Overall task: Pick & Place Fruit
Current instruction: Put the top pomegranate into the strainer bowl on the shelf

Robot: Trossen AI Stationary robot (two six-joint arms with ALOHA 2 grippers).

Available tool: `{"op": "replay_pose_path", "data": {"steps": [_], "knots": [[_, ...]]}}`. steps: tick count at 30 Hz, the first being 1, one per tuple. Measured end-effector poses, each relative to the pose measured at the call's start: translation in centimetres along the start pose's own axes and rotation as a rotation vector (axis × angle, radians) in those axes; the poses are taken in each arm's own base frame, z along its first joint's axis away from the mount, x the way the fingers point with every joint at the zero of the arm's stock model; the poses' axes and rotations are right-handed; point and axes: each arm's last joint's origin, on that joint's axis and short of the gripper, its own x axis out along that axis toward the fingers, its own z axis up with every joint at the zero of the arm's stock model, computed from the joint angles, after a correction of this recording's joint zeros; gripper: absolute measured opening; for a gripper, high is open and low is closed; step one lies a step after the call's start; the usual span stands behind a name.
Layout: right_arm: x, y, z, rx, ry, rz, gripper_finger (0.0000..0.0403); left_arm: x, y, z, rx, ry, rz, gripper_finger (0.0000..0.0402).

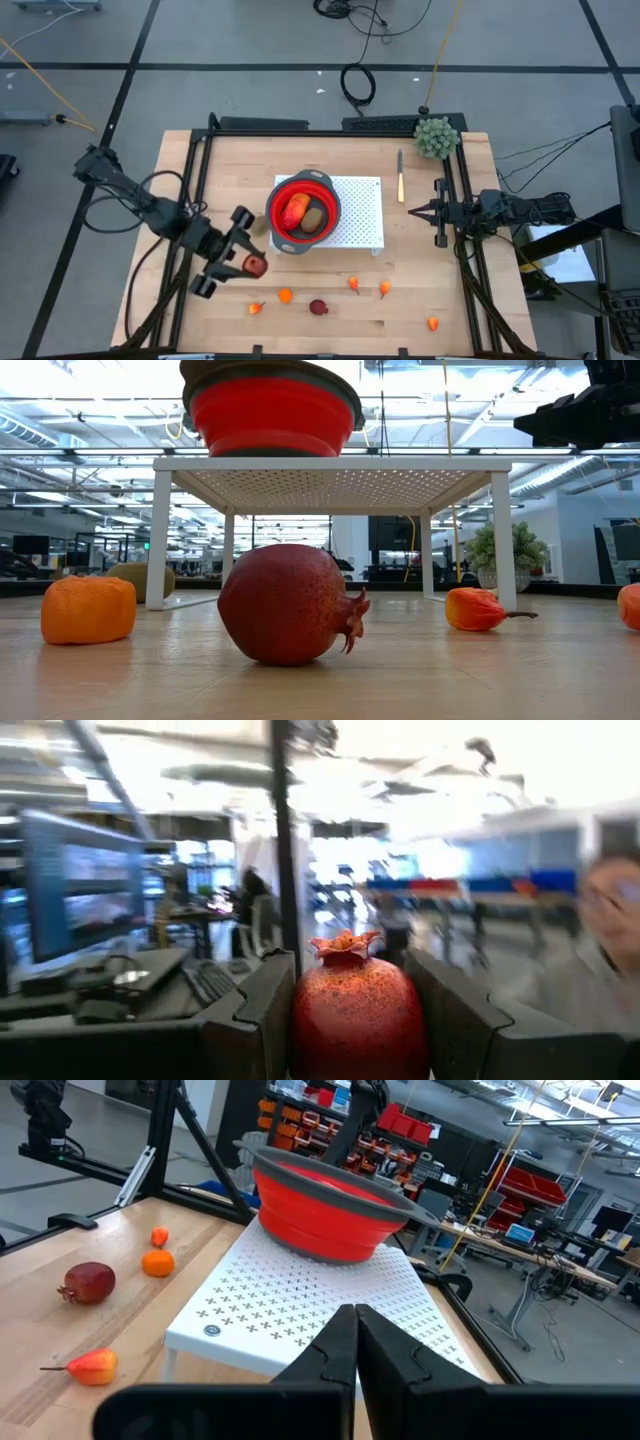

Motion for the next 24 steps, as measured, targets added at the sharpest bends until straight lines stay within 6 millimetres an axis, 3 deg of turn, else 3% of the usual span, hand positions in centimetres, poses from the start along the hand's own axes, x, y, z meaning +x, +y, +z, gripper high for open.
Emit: {"op": "replay_pose_path", "data": {"steps": [10,24], "knots": [[0.0,0.0,0.0,0.000,0.000,0.000,0.0000,1.2,0.5,0.3,-0.173,-0.209,0.217,0.0166],[0.0,0.0,0.0,0.000,0.000,0.000,0.0000,1.8,0.8,0.5,-0.210,-0.425,0.324,0.0166]]}}
